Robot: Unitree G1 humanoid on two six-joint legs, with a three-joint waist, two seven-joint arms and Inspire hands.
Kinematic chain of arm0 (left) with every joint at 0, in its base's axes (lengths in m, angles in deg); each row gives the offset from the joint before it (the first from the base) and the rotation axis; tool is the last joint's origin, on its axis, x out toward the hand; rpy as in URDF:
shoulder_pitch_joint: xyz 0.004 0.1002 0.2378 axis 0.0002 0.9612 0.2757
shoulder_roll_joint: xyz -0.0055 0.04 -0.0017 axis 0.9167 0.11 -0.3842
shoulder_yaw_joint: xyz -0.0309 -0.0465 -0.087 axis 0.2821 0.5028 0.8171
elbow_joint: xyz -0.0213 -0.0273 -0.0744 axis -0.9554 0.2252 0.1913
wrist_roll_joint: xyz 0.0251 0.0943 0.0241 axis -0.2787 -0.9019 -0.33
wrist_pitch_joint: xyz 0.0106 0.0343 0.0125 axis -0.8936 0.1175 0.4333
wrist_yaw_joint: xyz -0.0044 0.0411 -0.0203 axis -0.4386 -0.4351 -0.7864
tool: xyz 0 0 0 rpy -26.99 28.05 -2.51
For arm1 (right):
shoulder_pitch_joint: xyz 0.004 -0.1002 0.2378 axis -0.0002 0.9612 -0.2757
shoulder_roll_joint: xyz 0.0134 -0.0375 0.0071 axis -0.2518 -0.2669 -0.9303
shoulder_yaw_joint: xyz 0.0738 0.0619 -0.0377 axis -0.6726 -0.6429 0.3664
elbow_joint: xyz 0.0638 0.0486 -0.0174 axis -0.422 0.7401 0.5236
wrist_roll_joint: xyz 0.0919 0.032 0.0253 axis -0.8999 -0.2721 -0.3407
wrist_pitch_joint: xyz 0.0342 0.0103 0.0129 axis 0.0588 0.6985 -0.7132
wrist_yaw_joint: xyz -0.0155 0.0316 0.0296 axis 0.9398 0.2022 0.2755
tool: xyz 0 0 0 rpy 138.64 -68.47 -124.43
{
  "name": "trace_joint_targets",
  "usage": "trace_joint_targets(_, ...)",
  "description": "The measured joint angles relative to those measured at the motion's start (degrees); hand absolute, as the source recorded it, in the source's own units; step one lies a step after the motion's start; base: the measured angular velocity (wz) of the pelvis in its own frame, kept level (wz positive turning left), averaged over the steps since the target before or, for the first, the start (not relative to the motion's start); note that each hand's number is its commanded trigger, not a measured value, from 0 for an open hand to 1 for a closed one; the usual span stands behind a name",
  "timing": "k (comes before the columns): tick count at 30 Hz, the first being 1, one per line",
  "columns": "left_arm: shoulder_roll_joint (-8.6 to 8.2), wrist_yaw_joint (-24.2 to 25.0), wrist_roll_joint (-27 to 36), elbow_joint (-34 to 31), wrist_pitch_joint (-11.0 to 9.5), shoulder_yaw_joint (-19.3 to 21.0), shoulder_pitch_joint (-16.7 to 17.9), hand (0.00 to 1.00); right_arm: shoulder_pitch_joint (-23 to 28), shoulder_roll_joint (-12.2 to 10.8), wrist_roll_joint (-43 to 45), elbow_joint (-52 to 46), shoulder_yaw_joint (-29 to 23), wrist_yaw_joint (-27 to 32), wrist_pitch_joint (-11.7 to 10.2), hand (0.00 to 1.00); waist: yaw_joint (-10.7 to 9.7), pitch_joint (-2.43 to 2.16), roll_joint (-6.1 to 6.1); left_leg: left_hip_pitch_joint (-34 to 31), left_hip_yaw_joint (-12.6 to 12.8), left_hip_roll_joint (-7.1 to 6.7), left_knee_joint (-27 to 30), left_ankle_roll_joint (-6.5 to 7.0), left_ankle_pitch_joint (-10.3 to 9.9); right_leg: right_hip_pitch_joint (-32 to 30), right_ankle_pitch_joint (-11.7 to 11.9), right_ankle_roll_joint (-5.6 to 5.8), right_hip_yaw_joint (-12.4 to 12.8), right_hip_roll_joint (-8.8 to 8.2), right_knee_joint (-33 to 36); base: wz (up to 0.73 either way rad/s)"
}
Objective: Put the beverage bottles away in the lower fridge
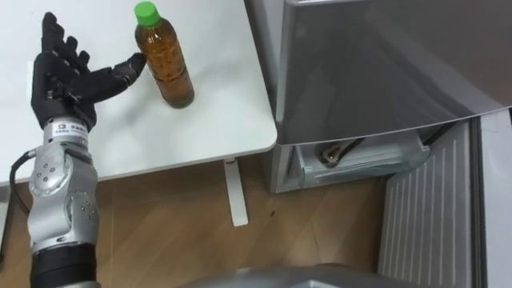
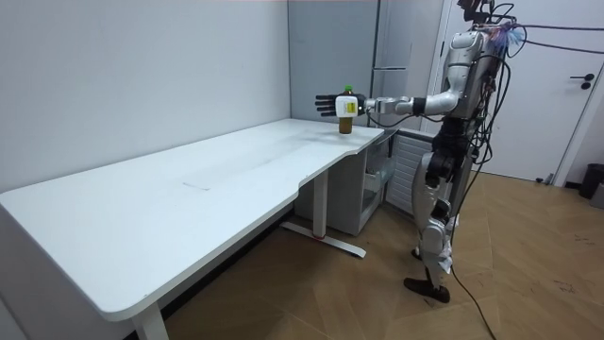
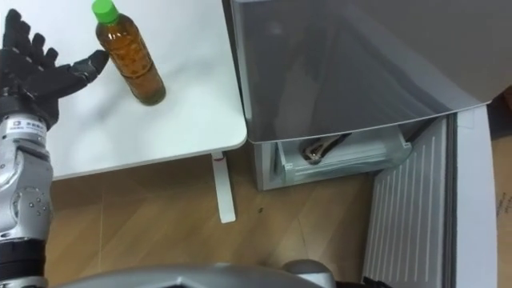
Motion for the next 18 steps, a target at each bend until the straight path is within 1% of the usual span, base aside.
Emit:
trace_joint_targets(3,0.1,0.0,0.4,0.2,0.0,0.0,-0.1,0.0,0.0,0.0,1.5,0.1,0.0,0.3,0.1,0.0,-0.1,0.01,0.02,0.0,0.0,0.01,0.1,-0.01,0.0,0.0,0.0,0.0,0.2,0.03,0.1,0.0)
trace_joint_targets(7,0.48,0.1,0.5,2.2,0.4,0.0,-1.2,0.0,0.0,0.0,4.2,0.2,0.0,1.2,0.1,0.0,-0.1,0.07,-0.03,0.0,0.1,-0.01,0.4,-0.01,0.0,0.0,0.0,-0.01,0.6,0.06,0.3,-0.01)
trace_joint_targets(9,0.51,0.1,0.5,2.3,0.6,0.0,-1.5,0.0,0.0,0.0,5.7,0.2,0.0,1.8,0.2,0.0,-0.2,0.28,-0.05,0.0,0.2,0.0,0.5,-0.02,0.0,-0.3,0.0,-0.02,0.8,0.07,0.8,0.0)
trace_joint_targets(11,0.58,0.4,0.7,2.3,0.6,0.0,-1.8,0.0,0.0,0.0,6.9,0.2,0.0,1.9,0.3,0.0,-0.3,0.32,-0.11,-0.1,0.2,0.0,0.6,-0.02,0.0,-0.4,0.0,-0.02,1.2,0.08,0.8,0.0)
trace_joint_targets(18,0.82,4.0,0.9,2.3,0.6,0.0,-1.9,0.0,0.0,0.0,9.4,0.1,-0.6,1.7,1.3,0.0,-0.8,0.23,0.05,-0.2,0.2,0.0,0.8,-0.11,-0.1,-0.4,-0.2,-0.39,1.2,0.13,0.8,0.0)
